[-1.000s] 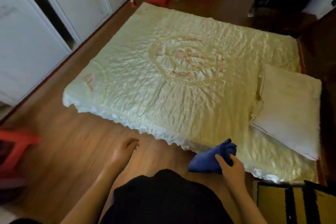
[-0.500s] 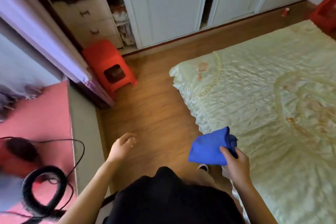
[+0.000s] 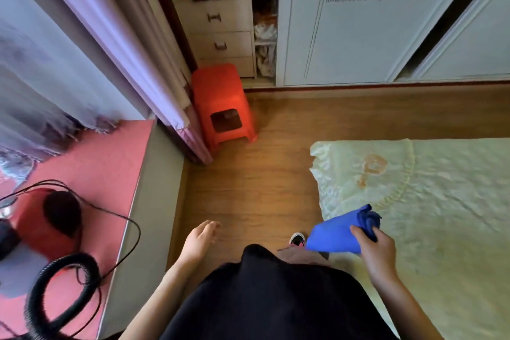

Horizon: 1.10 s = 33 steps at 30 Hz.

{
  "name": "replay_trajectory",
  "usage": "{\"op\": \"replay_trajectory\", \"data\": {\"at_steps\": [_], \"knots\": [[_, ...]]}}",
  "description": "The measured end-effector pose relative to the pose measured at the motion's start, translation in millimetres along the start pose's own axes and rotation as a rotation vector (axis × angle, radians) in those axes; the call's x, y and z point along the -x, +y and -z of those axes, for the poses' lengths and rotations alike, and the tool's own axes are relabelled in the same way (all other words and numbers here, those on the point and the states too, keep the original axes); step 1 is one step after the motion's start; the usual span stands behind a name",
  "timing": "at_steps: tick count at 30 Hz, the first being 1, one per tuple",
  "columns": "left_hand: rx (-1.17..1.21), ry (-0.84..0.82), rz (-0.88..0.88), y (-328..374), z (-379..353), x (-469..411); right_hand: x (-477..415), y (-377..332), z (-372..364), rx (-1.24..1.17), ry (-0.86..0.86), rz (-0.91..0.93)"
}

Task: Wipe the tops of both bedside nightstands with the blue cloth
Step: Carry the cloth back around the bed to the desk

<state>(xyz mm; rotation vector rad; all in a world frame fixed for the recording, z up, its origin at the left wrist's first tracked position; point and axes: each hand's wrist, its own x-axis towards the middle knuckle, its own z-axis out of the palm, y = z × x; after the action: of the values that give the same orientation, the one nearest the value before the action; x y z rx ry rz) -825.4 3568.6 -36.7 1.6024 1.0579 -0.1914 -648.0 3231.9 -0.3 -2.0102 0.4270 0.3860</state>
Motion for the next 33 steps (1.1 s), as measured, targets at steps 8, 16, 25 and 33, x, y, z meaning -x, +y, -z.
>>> {"op": "replay_trajectory", "data": {"at_steps": [8, 16, 25, 33], "knots": [[0.253, 0.162, 0.079, 95.7, -7.6, -85.4, -137.0, -150.8, -70.8, 0.015, -0.194, 0.108], [0.195, 0.149, 0.041, 209.4, 30.5, -247.6, -263.2, -238.5, -146.1, 0.012, -0.076, 0.07], [-0.1, -0.228, -0.123, 439.2, -4.3, -425.6, -337.2, -287.9, -130.7, -0.079, 0.247, -0.166], [-0.428, -0.554, -0.214, 572.9, -145.4, -523.7, -394.1, -281.0, -92.8, -0.248, 0.58, -0.454]]}}
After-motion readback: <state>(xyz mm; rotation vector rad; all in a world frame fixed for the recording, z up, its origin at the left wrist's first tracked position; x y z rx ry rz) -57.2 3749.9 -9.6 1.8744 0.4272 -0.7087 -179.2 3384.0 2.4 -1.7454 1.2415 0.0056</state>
